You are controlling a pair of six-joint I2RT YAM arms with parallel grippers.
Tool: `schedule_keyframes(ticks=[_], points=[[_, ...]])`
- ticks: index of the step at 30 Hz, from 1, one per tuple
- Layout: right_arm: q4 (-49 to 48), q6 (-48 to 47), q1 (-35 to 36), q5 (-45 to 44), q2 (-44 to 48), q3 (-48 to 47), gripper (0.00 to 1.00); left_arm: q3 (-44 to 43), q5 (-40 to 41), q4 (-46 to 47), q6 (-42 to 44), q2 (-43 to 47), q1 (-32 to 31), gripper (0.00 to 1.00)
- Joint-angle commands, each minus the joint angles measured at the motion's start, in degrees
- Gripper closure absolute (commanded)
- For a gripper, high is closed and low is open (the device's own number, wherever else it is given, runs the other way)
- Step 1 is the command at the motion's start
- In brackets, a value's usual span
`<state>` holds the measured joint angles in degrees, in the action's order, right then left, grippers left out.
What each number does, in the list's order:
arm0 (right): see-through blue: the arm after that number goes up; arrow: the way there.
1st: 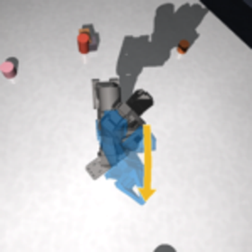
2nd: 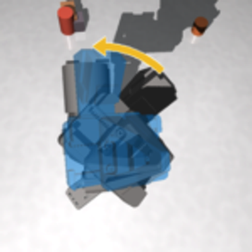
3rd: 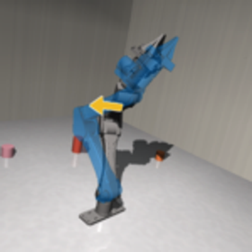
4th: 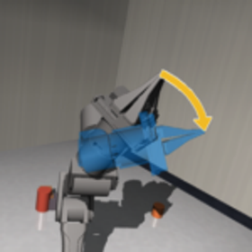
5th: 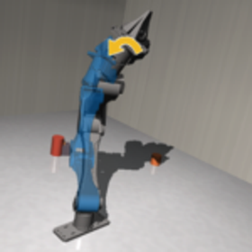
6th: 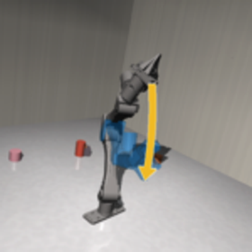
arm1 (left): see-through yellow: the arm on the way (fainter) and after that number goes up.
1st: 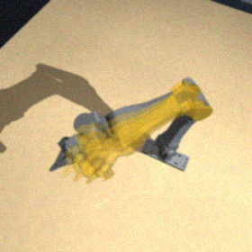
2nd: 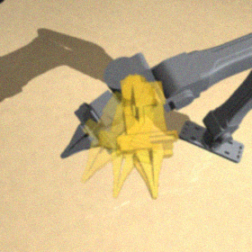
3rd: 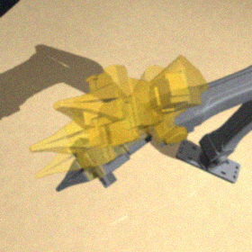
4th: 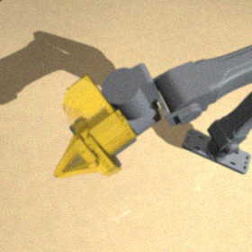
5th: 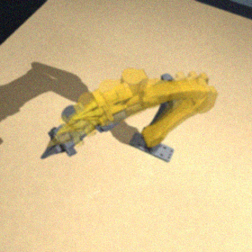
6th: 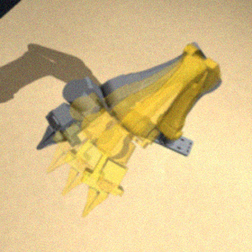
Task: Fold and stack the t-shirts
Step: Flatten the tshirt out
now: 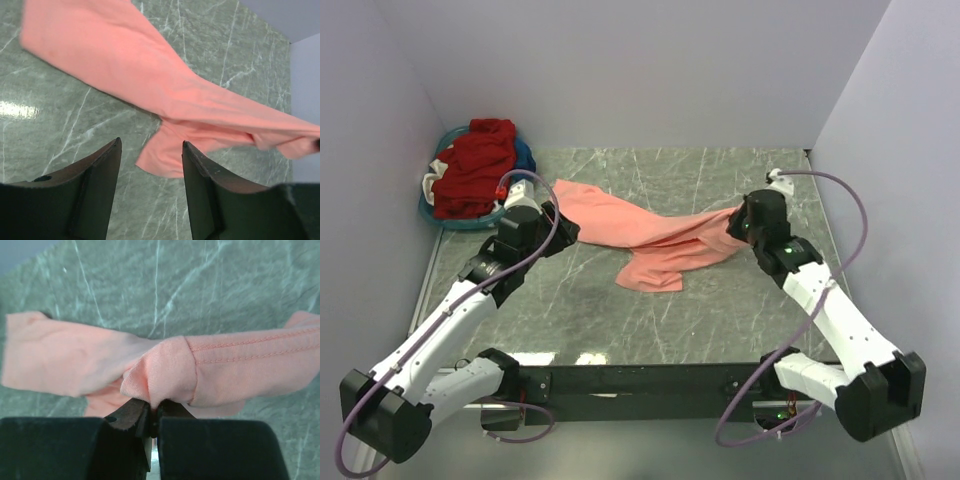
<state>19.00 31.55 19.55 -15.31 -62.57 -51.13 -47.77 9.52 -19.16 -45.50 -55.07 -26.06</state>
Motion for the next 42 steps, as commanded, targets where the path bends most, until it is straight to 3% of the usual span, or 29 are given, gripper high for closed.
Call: schedule_keyframes(ticks=[1, 10, 16, 26, 33, 40, 41, 42], points=[[4.19, -1.84, -2.49, 1.6, 3.24, -4.58, 1.0, 0.48, 2.95, 1.14, -2.22, -2.4, 0.22, 0.43], [6.74, -3.16, -8.38, 6.95, -3.52, -10.64, 1.0, -0.21, 10.43, 1.31, -9.79, -15.21, 0.4, 0.44], [7.18, -3.78, -9.09, 8.46, -3.88, -12.14, 1.0, -7.42, 13.24, -0.61, -11.98, -30.15, 2.06, 0.33], [7.36, -4.22, -9.44, 9.69, -2.47, -11.36, 1.0, -20.15, 14.82, -2.64, -10.05, -45.38, 6.55, 0.31], [7.71, -4.39, -9.79, 9.95, -2.39, -11.36, 1.0, -26.14, 13.51, -4.04, -9.17, -53.29, 8.05, 0.39], [7.1, -4.48, -10.32, 10.56, -2.38, -10.48, 1.0, -23.77, 12.72, -1.5, -10.76, -55.49, 8.05, 0.43], [7.19, -4.48, -10.24, 10.56, -2.47, -10.56, 1.0, -24.47, 12.8, -1.76, -10.84, -55.93, 8.05, 0.48], [7.27, -4.57, -10.32, 10.65, -2.56, -10.65, 1.0, -24.74, 12.81, -2.28, -10.58, -56.29, 8.05, 0.68]])
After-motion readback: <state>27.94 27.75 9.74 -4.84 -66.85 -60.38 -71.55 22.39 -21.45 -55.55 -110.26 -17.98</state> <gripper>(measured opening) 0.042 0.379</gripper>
